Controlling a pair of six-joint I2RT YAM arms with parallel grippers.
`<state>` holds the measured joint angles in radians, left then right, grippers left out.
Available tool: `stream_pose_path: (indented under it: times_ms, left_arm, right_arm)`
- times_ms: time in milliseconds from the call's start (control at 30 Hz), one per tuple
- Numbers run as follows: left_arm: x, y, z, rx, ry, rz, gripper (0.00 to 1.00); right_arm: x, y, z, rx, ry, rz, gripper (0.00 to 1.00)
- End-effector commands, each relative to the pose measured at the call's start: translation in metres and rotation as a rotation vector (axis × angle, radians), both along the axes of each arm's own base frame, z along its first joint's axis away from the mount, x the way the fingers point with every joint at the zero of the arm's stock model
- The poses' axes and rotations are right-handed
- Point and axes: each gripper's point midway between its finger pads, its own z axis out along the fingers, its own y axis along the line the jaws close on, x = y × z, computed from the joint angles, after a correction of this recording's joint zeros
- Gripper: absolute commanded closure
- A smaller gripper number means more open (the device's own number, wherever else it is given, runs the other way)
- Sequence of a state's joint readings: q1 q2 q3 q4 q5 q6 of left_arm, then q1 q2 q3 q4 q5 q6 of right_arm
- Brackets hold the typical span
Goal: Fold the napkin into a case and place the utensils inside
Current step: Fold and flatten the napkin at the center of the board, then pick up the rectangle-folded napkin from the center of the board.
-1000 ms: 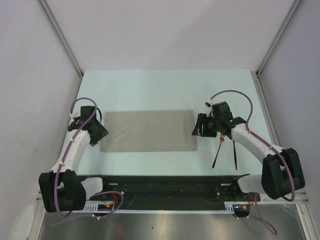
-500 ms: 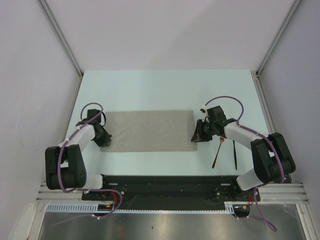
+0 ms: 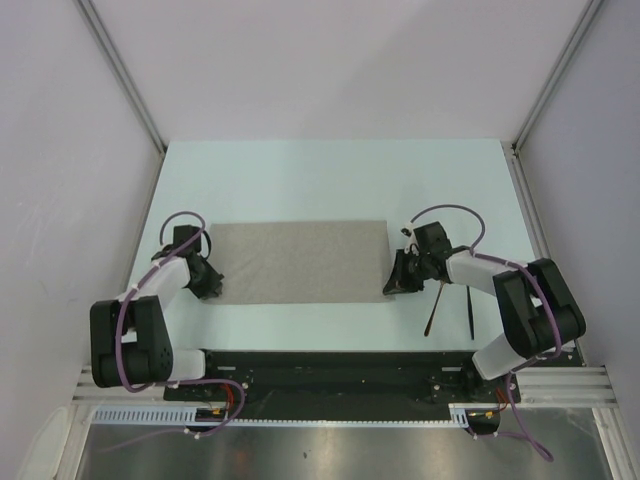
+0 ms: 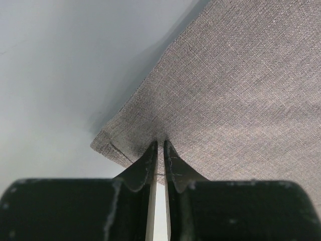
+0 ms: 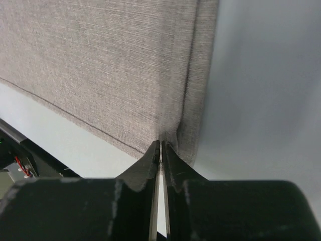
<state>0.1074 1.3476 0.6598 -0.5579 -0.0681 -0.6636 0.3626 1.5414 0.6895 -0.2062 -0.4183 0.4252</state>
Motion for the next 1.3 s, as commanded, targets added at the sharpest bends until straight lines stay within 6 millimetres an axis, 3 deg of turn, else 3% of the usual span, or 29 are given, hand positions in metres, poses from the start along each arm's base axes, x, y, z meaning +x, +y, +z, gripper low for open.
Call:
stream_pose_path:
  times_ms: [0, 67, 200, 300, 367, 400, 467, 500, 600, 767, 967, 1167, 1267]
  left_arm:
    - [0.007, 0.007, 0.010, 0.029, -0.069, 0.016, 0.86]
    - [0.010, 0.003, 0.020, 0.016, -0.099, -0.009, 0.85]
    - [0.024, -0.004, 0.061, 0.002, -0.256, -0.079, 0.76]
    - [0.032, -0.020, 0.103, -0.033, -0.415, -0.182, 0.68]
    - [0.034, -0.032, 0.128, -0.047, -0.518, -0.252, 0.62]
    - [0.033, -0.043, 0.135, -0.065, -0.544, -0.295, 0.61]
    - [0.030, -0.056, 0.145, -0.087, -0.579, -0.340, 0.60]
    - [0.027, -0.070, 0.147, -0.101, -0.583, -0.386, 0.61]
    - [0.021, -0.095, 0.153, -0.131, -0.620, -0.457, 0.60]
    - [0.017, -0.114, 0.165, -0.137, -0.662, -0.516, 0.60]
    - [0.017, -0.116, 0.178, -0.131, -0.686, -0.553, 0.60]
    - [0.011, -0.113, 0.187, -0.114, -0.718, -0.568, 0.60]
    - [0.008, -0.113, 0.185, -0.108, -0.712, -0.578, 0.60]
  right_arm:
    - [0.005, -0.021, -0.009, -0.057, -0.008, -0.067, 0.90]
    - [0.006, -0.016, 0.001, -0.045, -0.023, -0.056, 0.85]
    - [0.020, -0.007, 0.037, 0.003, -0.133, -0.047, 0.67]
    - [0.037, -0.016, 0.045, -0.053, -0.172, -0.066, 0.54]
    - [0.046, -0.025, 0.035, -0.127, -0.164, -0.070, 0.48]
    - [0.060, -0.025, 0.042, -0.143, -0.190, -0.071, 0.47]
    - [0.066, -0.025, 0.029, -0.197, -0.153, -0.051, 0.45]
    - [0.077, -0.023, 0.035, -0.217, -0.175, -0.057, 0.45]
    - [0.087, -0.028, 0.022, -0.341, -0.172, -0.076, 0.43]
    - [0.100, -0.028, 0.014, -0.463, -0.177, -0.127, 0.43]
    - [0.093, -0.018, -0.009, -0.548, -0.129, -0.139, 0.53]
    - [0.075, -0.022, -0.044, -0.580, -0.064, -0.140, 0.81]
    - [0.075, -0.024, -0.046, -0.582, -0.072, -0.133, 0.94]
